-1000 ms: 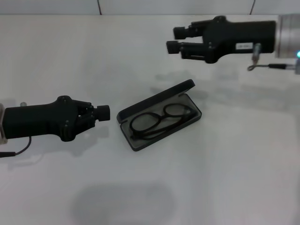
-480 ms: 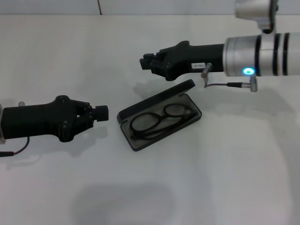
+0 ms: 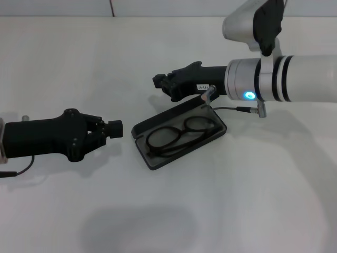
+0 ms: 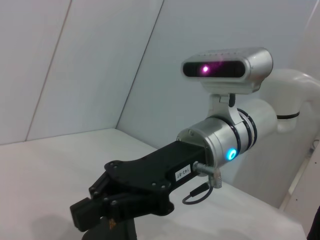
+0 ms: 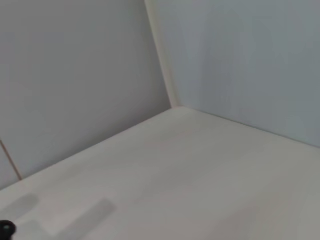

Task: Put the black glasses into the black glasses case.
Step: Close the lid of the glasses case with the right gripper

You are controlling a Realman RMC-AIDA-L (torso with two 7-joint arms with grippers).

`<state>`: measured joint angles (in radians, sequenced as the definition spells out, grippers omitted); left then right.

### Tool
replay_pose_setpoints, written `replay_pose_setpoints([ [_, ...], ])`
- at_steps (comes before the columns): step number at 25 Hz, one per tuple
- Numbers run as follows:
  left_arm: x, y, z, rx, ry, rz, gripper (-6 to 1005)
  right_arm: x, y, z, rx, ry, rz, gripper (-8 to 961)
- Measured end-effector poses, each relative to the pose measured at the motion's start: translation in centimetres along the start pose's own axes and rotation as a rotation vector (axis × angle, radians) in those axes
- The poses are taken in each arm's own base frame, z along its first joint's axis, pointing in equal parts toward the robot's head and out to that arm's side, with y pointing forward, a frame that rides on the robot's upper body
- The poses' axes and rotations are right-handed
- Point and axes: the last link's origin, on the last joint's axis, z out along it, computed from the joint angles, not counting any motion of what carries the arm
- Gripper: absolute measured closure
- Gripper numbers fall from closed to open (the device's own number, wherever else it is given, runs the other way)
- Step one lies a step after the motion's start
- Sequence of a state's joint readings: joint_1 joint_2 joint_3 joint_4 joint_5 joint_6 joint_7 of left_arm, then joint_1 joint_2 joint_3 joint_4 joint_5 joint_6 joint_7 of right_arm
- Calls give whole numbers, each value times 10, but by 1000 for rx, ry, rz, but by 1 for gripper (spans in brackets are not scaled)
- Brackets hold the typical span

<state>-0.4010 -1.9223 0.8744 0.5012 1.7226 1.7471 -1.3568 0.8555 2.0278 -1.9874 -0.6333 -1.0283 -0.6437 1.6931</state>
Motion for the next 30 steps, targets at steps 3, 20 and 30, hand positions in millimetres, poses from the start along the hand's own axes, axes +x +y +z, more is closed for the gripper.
replay_pose_setpoints([
  [3, 0, 0, 0, 0, 1, -1, 952, 4, -1, 1, 19, 7, -2, 944],
  [20, 0, 0, 3, -3, 2, 2, 950, 24, 3, 3, 38, 58, -18, 946],
  [30, 2, -3, 5, 4, 0, 7, 949, 38, 7, -2, 29, 57, -11, 947],
])
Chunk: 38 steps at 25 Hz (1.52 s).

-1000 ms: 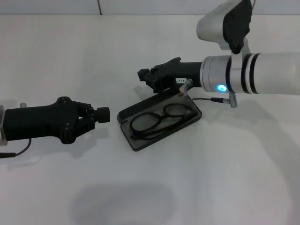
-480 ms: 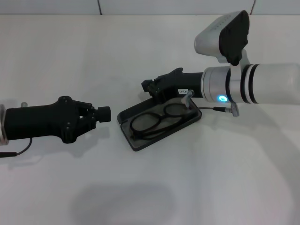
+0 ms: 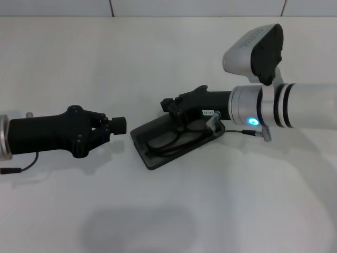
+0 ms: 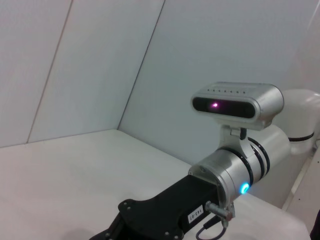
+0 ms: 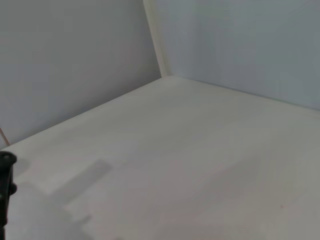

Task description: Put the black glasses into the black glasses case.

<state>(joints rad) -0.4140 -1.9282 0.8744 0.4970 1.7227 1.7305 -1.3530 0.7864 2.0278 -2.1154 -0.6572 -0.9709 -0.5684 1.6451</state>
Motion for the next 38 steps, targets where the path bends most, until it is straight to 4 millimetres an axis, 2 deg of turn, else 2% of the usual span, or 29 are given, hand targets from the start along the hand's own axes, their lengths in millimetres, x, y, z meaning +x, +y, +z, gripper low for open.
replay_pose_setpoints([
  [7, 2, -2, 2, 3, -2, 5, 949, 10, -2, -4, 13, -2, -10, 947],
  [28, 7, -5, 4, 8, 0, 16, 947, 21, 0, -9, 14, -52, -24, 949],
  [38, 10, -9, 6, 16, -2, 24, 946, 31, 1, -12, 23, -61, -40, 910],
])
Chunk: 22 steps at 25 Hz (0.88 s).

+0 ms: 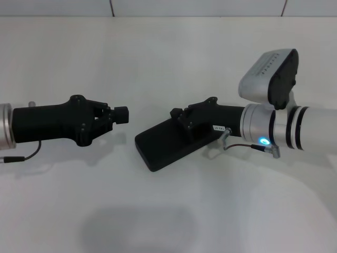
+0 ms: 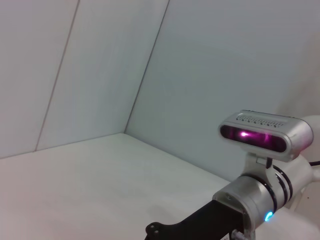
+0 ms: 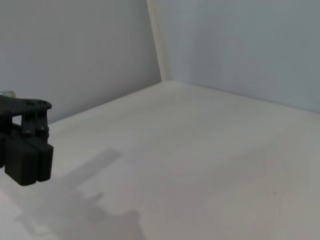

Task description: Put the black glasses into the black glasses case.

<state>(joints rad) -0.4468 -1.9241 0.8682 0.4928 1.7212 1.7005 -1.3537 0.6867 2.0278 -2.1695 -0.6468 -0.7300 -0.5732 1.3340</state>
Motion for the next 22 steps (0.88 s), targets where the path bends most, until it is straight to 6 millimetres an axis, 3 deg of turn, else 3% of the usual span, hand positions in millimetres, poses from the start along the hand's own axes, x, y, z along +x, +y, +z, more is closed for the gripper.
replay_pose_setpoints([
  [8, 2, -2, 1, 9, 5, 3, 945, 3, 2, -6, 4, -74, -6, 880],
  [12, 6, -4, -3, 31, 35, 2, 944, -8, -3, -22, -36, -226, 24, 864],
  [18, 13, -8, -7, 50, 63, -71, 944, -29, -34, -71, -99, -444, 86, 841],
  [22, 19, -10, -13, 70, 55, -117, 943, -33, -51, -113, -164, -444, 39, 826],
])
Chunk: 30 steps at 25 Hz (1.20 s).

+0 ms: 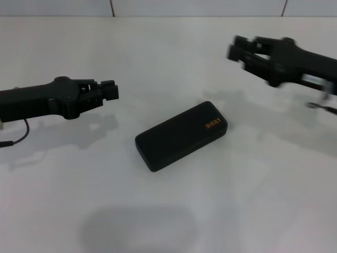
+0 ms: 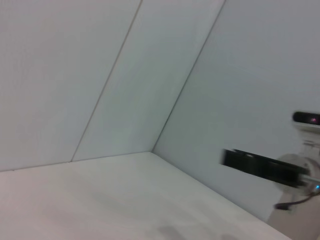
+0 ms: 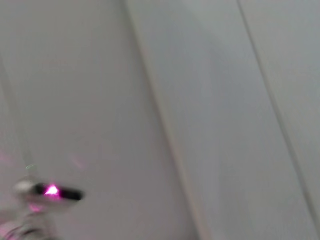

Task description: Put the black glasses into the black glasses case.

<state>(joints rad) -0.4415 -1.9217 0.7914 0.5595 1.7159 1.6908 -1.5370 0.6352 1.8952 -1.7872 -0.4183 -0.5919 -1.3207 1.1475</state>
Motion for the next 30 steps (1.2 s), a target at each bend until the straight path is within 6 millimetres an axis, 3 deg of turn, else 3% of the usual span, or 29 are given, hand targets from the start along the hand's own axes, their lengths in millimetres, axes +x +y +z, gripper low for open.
replay_pose_setpoints([
  [3, 2, 3, -2, -8, 1, 14, 943, -12, 3, -43, -95, 29, -34, 814],
  [6, 2, 8, -5, -41, -2, 33, 845, -17, 12, -83, -204, 93, -59, 715],
  [8, 0, 12, -6, -70, -13, 53, 780, -16, 18, -99, -245, 125, -66, 648],
  [9, -1, 14, -6, -84, -21, 63, 670, -15, 21, -105, -257, 134, -70, 615],
  [10, -2, 16, -6, -93, -28, 69, 561, -13, 24, -111, -271, 146, -73, 501],
  [11, -3, 17, -5, -104, -33, 76, 521, -11, 27, -114, -276, 147, -77, 387],
  [17, -3, 19, -1, -118, -35, 87, 303, -3, 32, -114, -280, 178, -78, 151],
  [27, -2, 21, 4, -132, -21, 86, 136, -2, 32, -106, -300, 197, -87, 86],
  [30, -3, 22, 4, -140, -20, 85, 135, -3, 32, -104, -302, 197, -90, 79],
])
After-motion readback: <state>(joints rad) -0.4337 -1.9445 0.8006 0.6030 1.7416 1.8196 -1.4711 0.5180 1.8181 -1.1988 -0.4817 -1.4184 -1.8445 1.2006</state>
